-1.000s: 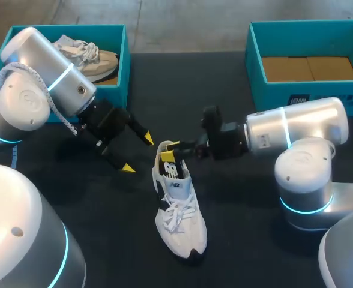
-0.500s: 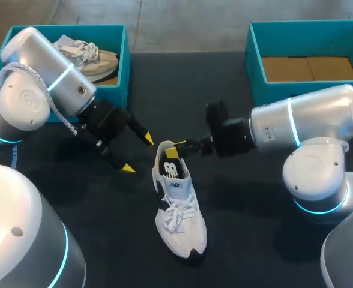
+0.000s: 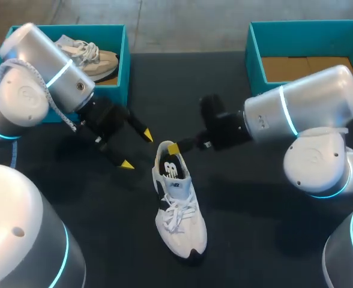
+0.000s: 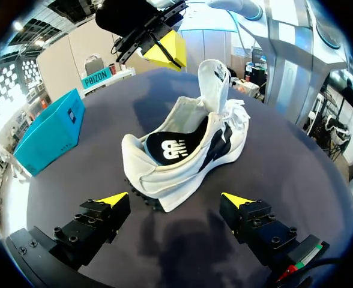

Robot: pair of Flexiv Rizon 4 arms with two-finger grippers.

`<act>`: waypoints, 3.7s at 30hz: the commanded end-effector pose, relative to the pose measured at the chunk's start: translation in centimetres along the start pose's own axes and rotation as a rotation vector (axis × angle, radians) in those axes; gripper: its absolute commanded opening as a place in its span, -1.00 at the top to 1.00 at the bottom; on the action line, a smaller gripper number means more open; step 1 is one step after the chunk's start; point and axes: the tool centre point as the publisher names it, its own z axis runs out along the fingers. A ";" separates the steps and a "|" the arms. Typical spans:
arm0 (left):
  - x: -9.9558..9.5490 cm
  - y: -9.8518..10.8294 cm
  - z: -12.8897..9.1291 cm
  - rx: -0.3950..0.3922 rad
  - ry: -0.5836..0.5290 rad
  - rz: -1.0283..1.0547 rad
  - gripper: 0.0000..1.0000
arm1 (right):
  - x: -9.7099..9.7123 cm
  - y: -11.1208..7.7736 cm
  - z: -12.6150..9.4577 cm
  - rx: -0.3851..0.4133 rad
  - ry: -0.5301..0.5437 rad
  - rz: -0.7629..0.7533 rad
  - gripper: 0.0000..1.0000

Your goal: Take the shoe out of the shoebox, open the shoe tongue, remove and reinsert the insole, then place the shoe into the shoebox

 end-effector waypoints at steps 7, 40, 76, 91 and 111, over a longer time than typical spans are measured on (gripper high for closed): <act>0.0 0.5 -4.6 -0.101 0.098 0.015 -1.00 | -0.4 -0.1 1.4 0.068 -0.133 0.040 1.00; 1.7 3.9 -8.8 -0.282 0.166 -0.015 -1.00 | -1.0 -1.7 2.3 0.156 -0.371 0.115 1.00; 4.5 9.9 -16.8 -0.428 0.215 -0.108 -1.00 | -2.3 -2.4 5.0 0.224 -0.737 0.127 1.00; 5.0 10.8 -18.0 -0.470 0.234 -0.132 -1.00 | -4.2 -2.6 4.8 0.228 -0.790 0.162 1.00; 5.0 10.8 -18.0 -0.470 0.234 -0.132 -1.00 | -5.9 -2.6 5.2 0.245 -0.871 0.188 1.00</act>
